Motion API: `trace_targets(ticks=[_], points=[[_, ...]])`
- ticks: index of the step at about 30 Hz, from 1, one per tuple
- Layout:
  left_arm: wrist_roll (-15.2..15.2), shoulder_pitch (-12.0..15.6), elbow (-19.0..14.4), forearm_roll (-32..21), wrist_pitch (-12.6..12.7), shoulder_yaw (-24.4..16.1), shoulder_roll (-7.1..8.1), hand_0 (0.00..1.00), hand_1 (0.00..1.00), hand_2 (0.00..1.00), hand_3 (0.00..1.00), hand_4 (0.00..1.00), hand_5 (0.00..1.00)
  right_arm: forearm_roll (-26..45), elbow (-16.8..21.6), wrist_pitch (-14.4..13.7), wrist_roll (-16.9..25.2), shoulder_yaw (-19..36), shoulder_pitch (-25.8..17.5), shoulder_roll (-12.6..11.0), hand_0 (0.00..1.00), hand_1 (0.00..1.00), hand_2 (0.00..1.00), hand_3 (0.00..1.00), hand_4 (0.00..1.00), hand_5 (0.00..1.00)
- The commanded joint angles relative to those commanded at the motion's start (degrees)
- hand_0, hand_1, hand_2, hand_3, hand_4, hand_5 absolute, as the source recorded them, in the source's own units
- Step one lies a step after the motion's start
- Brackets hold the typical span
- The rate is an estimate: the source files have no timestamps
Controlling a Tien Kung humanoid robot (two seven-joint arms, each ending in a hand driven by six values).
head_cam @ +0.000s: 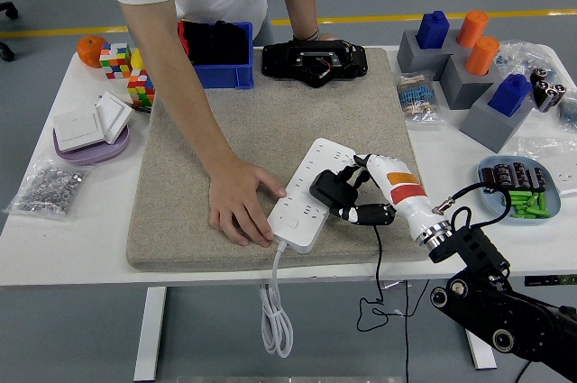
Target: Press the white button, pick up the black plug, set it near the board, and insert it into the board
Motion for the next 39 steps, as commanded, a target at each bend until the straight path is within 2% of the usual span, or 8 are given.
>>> trace_targets(ticks=[1,6,7,12,13,27,39], points=[[0.0,0.0,0.0,0.0,0.0,0.0,-0.01,0.705,0.666,0.586,0.676,0.664,0.26,0.0,0.1,0.0,-0.1,0.0,0.0,0.0,0.584,0.555,0.568,0.648,0.998,0.146],[0.0,0.0,0.0,0.0,0.0,-0.1,-0.04,0.705,0.666,0.586,0.676,0.664,0.26,-0.2,0.5,0.3,-0.5,0.1,-0.1,-0.1,0.584,0.555,0.568,0.648,0.998,0.146],[0.0,0.0,0.0,-0.1,0.0,0.1,-0.05,0.705,0.666,0.586,0.677,0.664,0.259,-0.4,0.7,0.4,-0.7,0.1,-0.1,-0.1,0.691,0.638,0.66,0.699,0.998,0.176],[0.0,-0.1,0.0,-0.3,0.0,0.2,-0.1,0.705,0.666,0.586,0.677,0.664,0.259,-0.7,0.9,0.9,-1.5,0.2,-0.1,-0.1,0.691,0.638,0.66,0.699,0.998,0.176],[0.0,-0.1,0.0,-0.3,0.0,0.3,-0.1,0.705,0.666,0.586,0.676,0.664,0.258,-0.7,0.9,1.0,-1.6,0.2,-0.1,-0.1,0.777,0.7,0.738,0.74,0.998,0.206],[0.0,0.2,0.0,-0.4,0.0,0.5,-0.05,0.703,0.666,0.587,0.676,0.664,0.258,-1.0,1.6,2.0,-2.4,0.9,-0.8,-0.4,0.811,0.734,0.76,0.768,0.998,0.242],[0.0,0.2,0.0,-0.7,0.0,0.8,0.01,0.705,0.666,0.586,0.677,0.664,0.259,-2.1,5.3,2.7,-2.9,3.5,-2.2,-1.7,0.817,0.736,0.763,0.77,0.998,0.245]])
